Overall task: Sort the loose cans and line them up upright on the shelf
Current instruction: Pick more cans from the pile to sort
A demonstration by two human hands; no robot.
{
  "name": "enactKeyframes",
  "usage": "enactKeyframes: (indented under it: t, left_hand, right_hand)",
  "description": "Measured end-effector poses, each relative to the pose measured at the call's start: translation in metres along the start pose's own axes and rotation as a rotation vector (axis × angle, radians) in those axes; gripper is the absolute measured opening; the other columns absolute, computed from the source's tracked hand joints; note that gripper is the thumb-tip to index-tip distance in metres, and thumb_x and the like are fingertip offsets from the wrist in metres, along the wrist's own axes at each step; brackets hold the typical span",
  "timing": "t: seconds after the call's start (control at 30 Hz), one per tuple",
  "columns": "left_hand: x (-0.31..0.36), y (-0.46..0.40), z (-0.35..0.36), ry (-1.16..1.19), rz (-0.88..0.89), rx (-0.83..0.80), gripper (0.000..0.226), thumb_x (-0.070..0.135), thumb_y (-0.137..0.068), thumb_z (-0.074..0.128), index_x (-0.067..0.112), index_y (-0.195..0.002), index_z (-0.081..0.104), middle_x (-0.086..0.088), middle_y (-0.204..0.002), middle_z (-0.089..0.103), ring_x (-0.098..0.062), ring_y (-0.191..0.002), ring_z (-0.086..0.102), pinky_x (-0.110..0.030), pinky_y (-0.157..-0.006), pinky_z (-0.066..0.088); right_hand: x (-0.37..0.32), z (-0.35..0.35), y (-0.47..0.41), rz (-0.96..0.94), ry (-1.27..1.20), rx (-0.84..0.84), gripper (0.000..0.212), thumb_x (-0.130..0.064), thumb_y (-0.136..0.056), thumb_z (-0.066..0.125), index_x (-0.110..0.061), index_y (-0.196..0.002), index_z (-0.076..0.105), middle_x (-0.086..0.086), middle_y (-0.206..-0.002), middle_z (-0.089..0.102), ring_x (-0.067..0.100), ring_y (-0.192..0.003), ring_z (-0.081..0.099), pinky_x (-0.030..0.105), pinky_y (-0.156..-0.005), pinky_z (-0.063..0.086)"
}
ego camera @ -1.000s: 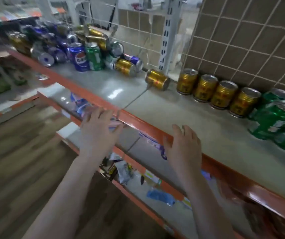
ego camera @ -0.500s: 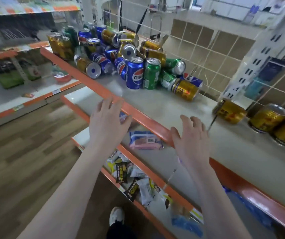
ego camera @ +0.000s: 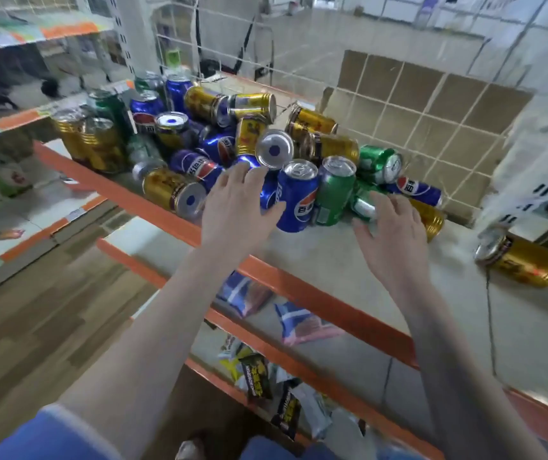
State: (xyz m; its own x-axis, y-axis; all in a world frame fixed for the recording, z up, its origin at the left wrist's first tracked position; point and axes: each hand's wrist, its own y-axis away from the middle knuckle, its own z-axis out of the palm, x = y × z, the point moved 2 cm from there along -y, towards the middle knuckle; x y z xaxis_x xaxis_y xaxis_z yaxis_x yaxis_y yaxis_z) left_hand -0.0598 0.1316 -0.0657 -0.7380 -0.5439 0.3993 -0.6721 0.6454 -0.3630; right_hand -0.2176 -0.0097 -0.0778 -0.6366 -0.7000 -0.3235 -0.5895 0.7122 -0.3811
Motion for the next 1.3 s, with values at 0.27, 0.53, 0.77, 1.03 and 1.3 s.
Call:
enactKeyframes:
  t: [0.27,0.53,0.77,1.03,1.3]
  left_hand:
    - [0.003,-0.045,0.023,0.148,0.227,-0.173,0.059,0.043,-0.085,0.061,0.019,-0.136,0.043,-0.007,-0.137,0.045,-0.032,-0.122,0.046,-0.044,-0.097,0.042]
    - [0.002,-0.071,0.024,0.063,0.384,-0.174,0.057,0.044,-0.085,0.061,0.015,-0.133,0.05,-0.009,-0.127,0.055,-0.03,-0.118,0.044,-0.038,-0.091,0.039]
    - [0.001,-0.076,0.027,0.102,0.408,-0.222,0.052,0.046,-0.083,0.062,0.017,-0.126,0.055,-0.011,-0.114,0.053,-0.03,-0.106,0.05,-0.039,-0.078,0.047]
    - [0.0,-0.079,0.025,0.119,0.429,-0.242,0.052,0.045,-0.083,0.064,0.016,-0.126,0.055,-0.01,-0.11,0.052,-0.028,-0.103,0.05,-0.032,-0.073,0.039]
    - [0.009,-0.081,0.022,0.028,0.438,-0.287,0.054,0.043,-0.084,0.064,0.014,-0.126,0.048,-0.011,-0.117,0.049,-0.026,-0.105,0.046,-0.029,-0.074,0.036]
  right_hand:
    - [-0.007,-0.002,-0.034,0.075,0.028,-0.158,0.062,-0.028,-0.089,0.06,-0.014,-0.144,0.035,0.009,-0.144,0.04,0.026,-0.133,0.036,0.038,-0.105,0.033]
    - [-0.019,0.001,-0.065,-0.053,0.018,-0.273,0.063,-0.023,-0.087,0.064,-0.021,-0.144,0.036,0.004,-0.145,0.039,0.022,-0.129,0.041,0.032,-0.101,0.034]
    - [-0.025,0.001,-0.102,-0.245,0.068,-0.454,0.063,-0.019,-0.078,0.073,-0.018,-0.136,0.048,0.003,-0.123,0.055,0.019,-0.109,0.049,0.03,-0.088,0.04]
    - [-0.03,0.0,-0.117,-0.253,0.046,-0.508,0.059,-0.023,-0.069,0.079,-0.017,-0.121,0.052,-0.002,-0.11,0.056,0.014,-0.097,0.051,0.025,-0.078,0.039]
    - [-0.027,-0.005,-0.106,-0.232,0.182,-0.461,0.063,-0.036,-0.067,0.08,-0.02,-0.121,0.052,0.001,-0.105,0.047,0.018,-0.095,0.046,0.027,-0.075,0.039]
